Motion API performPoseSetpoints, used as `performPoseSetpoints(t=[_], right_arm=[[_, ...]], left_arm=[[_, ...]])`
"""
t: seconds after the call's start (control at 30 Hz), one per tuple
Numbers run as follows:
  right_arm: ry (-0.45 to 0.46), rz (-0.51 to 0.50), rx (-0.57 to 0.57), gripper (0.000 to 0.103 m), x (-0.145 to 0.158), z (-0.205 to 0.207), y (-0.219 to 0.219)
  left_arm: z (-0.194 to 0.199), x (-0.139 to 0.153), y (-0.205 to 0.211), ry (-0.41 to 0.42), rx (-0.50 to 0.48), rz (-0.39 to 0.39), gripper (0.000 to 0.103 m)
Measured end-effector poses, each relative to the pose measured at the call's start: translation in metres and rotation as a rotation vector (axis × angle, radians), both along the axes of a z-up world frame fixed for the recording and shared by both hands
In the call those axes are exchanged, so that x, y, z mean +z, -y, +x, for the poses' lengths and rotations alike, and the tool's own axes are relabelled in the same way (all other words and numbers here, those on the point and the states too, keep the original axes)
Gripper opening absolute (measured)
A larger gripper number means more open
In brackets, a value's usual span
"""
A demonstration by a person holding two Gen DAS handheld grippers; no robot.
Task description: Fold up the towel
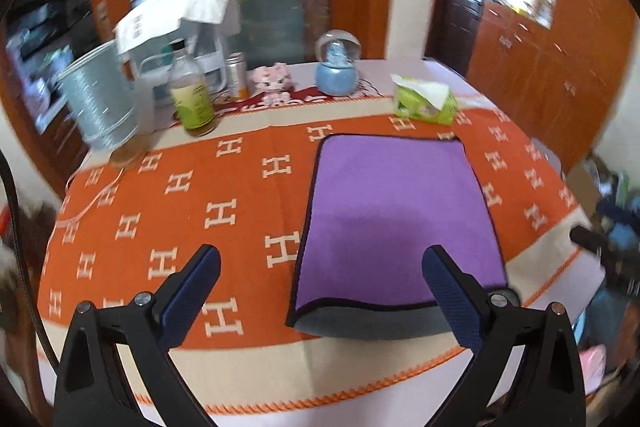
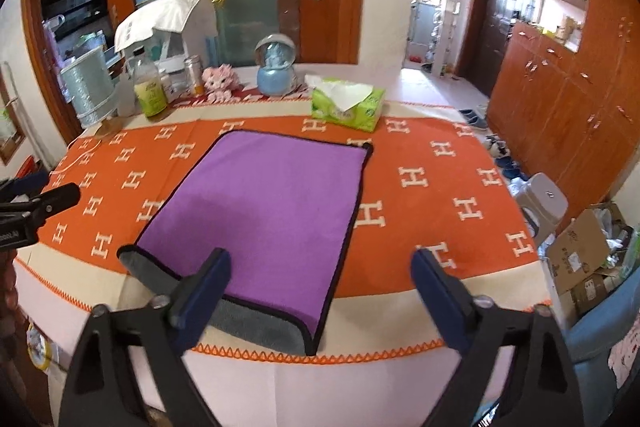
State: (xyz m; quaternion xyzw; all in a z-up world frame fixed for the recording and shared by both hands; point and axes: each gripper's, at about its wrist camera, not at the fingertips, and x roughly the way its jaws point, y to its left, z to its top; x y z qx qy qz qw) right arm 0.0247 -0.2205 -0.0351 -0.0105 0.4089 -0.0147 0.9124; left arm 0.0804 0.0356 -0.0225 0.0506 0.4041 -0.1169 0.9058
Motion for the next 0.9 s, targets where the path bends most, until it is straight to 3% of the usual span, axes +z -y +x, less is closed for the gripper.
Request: performPoseSetpoints(t=[0.17,0.43,0.6,0.9], right_arm=[[-0.055,0.026,0.053,0.07,-0.022,0.006,0.003],[-0.135,0.077,0.144,0.068,-0.066,0.006,0.008],[-0.199,0.098,0.2,0.057,-0.092,0.008,0.008],[-0.272,0.211,0.272,0.056,-0.115,0.014,0.017]], left_arm=[[0.01,-0.03,-0.01,-0.082,-0.073,-0.094,0.096],[0.025,-0.076,-0.013,-0.181,-0.119,0.03,0.059],[0.03,-0.1,-0.019,-0.286,-0.197,-0.009,0.058],[0.039,-0.115,-0.021,-0.335,-0.312,-0.059,0.058]])
